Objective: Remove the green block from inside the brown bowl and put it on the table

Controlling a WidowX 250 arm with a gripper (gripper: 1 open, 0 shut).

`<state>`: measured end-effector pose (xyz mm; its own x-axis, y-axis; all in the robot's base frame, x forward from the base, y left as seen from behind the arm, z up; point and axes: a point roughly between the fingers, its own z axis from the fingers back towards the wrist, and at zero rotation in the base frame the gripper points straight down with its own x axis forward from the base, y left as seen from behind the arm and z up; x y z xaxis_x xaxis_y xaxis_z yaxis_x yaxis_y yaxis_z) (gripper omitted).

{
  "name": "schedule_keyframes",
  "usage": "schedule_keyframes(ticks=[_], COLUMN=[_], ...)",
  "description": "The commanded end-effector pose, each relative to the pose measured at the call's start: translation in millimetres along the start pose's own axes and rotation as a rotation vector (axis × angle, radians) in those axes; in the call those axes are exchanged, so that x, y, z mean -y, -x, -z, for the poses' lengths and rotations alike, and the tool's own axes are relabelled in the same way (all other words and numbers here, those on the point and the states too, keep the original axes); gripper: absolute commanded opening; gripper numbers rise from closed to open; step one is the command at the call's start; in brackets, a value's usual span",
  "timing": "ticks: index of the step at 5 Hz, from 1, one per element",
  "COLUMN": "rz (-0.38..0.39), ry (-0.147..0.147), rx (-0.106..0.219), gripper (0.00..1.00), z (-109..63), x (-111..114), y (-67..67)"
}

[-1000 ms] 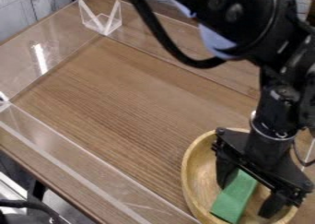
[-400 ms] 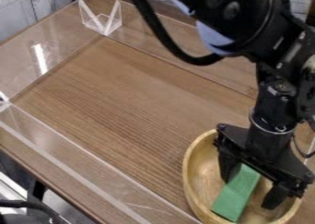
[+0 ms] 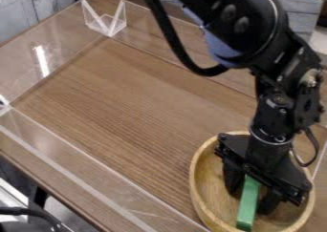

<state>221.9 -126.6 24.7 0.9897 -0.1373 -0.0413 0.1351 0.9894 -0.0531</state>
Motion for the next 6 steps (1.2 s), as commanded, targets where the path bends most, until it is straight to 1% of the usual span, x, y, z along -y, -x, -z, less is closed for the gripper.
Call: schedule_keyframes(ticks=[1, 6], rz=[-0.003, -0.061], ry=[0.018, 0.074], rx=[-0.003, -0.195], gripper=[0.00, 0.00], z=[-3.0, -24.8], x=[2, 6], y=[-1.4, 26.5])
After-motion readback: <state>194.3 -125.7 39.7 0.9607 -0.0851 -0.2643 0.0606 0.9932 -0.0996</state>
